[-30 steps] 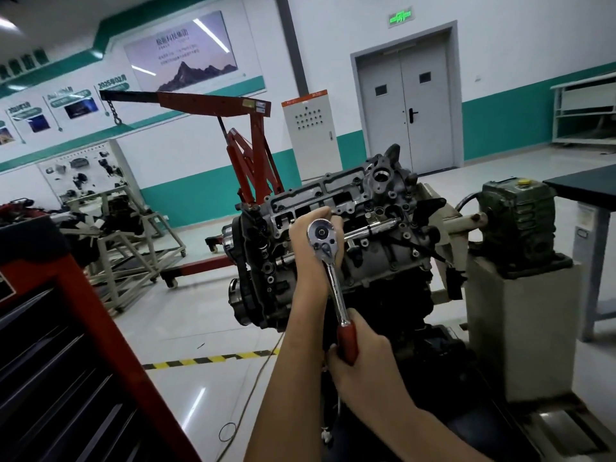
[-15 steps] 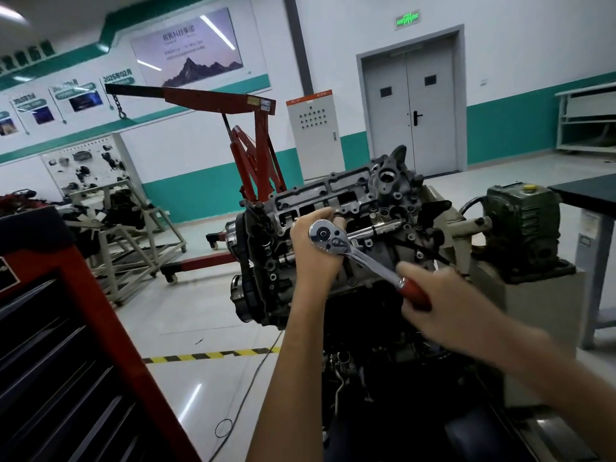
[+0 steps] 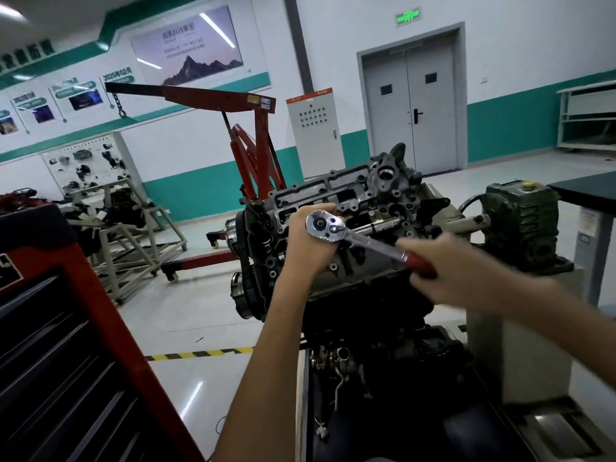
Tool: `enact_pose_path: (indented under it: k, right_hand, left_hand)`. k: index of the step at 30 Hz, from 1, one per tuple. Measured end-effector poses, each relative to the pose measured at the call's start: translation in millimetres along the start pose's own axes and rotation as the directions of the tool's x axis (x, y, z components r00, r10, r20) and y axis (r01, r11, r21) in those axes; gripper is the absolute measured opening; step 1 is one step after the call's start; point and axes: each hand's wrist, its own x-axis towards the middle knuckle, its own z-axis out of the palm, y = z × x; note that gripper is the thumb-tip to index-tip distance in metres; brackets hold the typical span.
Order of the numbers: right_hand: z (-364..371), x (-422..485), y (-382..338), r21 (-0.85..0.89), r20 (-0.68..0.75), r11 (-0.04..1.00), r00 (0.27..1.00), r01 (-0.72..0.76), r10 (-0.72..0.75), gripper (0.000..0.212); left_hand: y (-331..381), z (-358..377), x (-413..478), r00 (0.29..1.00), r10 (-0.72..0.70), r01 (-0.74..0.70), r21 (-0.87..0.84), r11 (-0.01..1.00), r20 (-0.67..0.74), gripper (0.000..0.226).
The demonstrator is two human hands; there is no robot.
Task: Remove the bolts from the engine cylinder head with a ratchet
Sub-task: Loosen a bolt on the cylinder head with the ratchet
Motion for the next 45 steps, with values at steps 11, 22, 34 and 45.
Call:
enact_pose_path:
  k: [11, 22, 34, 45]
  right_hand:
    - [100, -22, -66, 0.572, -0.216, 0.809, 0.927, -0.133, 0.305, 0.024]
    - [-5, 5, 1, -0.073, -0.004, 0.997, 1.0, -0.017, 0.017, 0.018]
    - [120, -17, -88, 0.652, -0.174, 0.738, 0.914, -0.172, 0.366, 0.027]
    - [-27, 11, 14, -0.285, -0.064, 0.958, 0.998, -0.026, 0.008, 0.021]
  left_hand:
    - [3, 22, 1, 0.964, -0.089, 0.063, -0.111, 0.992, -0.251, 0.057]
    - [6, -2, 1, 1.0, 0.001, -0.001, 0.021, 1.0, -0.019, 0.032]
    - [6, 21, 0, 0.968, -0.121, 0.104, -0.089, 0.991, -0.219, 0.048]
    - [9, 5, 4, 1.0, -0.003, 0.001, 0.116, 0.993, 0.024, 0.021]
